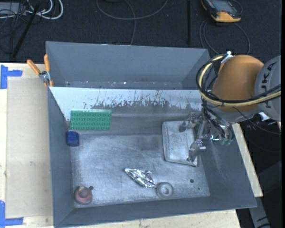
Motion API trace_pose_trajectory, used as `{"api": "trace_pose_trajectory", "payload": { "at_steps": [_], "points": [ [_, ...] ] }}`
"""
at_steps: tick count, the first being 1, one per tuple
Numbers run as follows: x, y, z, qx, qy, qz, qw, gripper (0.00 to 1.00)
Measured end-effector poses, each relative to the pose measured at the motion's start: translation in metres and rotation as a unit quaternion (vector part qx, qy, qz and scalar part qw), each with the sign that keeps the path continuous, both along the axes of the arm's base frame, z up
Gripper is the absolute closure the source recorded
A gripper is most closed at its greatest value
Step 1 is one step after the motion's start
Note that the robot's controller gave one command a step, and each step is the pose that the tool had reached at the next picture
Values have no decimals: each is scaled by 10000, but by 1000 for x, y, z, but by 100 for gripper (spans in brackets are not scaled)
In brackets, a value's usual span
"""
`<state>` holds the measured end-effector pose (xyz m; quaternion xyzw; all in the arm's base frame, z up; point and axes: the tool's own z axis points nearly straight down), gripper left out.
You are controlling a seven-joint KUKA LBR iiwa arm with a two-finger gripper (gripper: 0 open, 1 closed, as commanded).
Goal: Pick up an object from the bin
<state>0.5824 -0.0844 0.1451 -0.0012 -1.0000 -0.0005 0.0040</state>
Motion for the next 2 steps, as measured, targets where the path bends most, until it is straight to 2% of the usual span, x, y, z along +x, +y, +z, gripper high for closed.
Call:
{"api": "trace_pose_trajectory", "payload": {
  "at_steps": [1, 2],
  "points": [
    [-68, 42, 7, 10, -19, 1159, 9933, 0],
    [-97, 122, -69, -12, -107, 1518, 9884, 0]
  ]
}}
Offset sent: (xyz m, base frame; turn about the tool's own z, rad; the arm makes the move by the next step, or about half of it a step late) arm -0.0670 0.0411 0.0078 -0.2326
